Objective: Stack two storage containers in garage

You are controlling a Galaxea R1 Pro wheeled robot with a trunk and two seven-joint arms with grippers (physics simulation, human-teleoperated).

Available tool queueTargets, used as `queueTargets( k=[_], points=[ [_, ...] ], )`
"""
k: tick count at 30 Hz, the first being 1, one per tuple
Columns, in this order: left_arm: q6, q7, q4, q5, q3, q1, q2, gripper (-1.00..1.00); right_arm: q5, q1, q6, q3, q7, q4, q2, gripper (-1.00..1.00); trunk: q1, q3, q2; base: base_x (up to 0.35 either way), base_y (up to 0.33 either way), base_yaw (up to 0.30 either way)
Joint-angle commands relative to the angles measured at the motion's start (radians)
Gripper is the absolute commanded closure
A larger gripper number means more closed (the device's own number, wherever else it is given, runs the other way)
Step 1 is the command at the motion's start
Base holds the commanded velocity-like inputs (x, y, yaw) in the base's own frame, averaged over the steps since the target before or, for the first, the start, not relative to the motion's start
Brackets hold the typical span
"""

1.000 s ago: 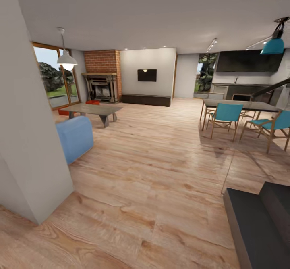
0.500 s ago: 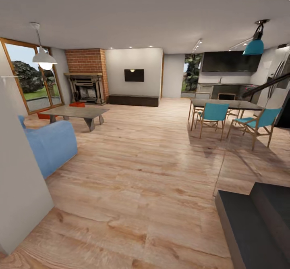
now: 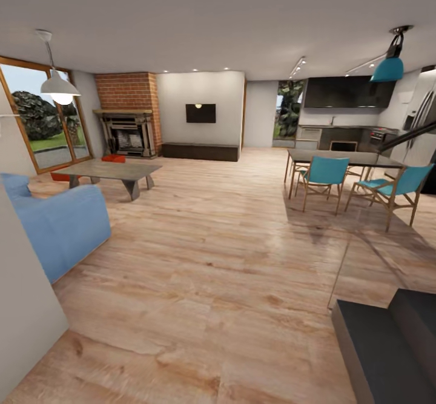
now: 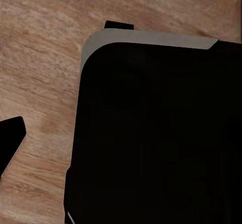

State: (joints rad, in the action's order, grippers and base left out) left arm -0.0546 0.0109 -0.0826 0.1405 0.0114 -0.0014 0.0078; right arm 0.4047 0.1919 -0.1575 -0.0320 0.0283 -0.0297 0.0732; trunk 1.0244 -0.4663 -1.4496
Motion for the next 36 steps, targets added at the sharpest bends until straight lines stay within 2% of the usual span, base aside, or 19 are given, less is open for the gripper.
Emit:
queueTargets(
  k=[1, 36],
  points=[
    [-0.002, 0.001, 0.0, 0.007, 0.0, 0.0, 0.0, -1.0, 0.004, 0.001, -0.006, -0.004, 0.002, -0.003, 0.0, -1.0, 0.001, -0.001, 0.0, 0.324, 0.0, 0.0],
    [-0.002, 0.001, 0.0, 0.007, 0.0, 0.0, 0.0, -1.0, 0.005, 0.001, -0.008, -0.003, 0.001, -0.003, 0.002, -1.0, 0.001, -0.001, 0.0, 0.324, 0.0, 0.0]
  ],
)
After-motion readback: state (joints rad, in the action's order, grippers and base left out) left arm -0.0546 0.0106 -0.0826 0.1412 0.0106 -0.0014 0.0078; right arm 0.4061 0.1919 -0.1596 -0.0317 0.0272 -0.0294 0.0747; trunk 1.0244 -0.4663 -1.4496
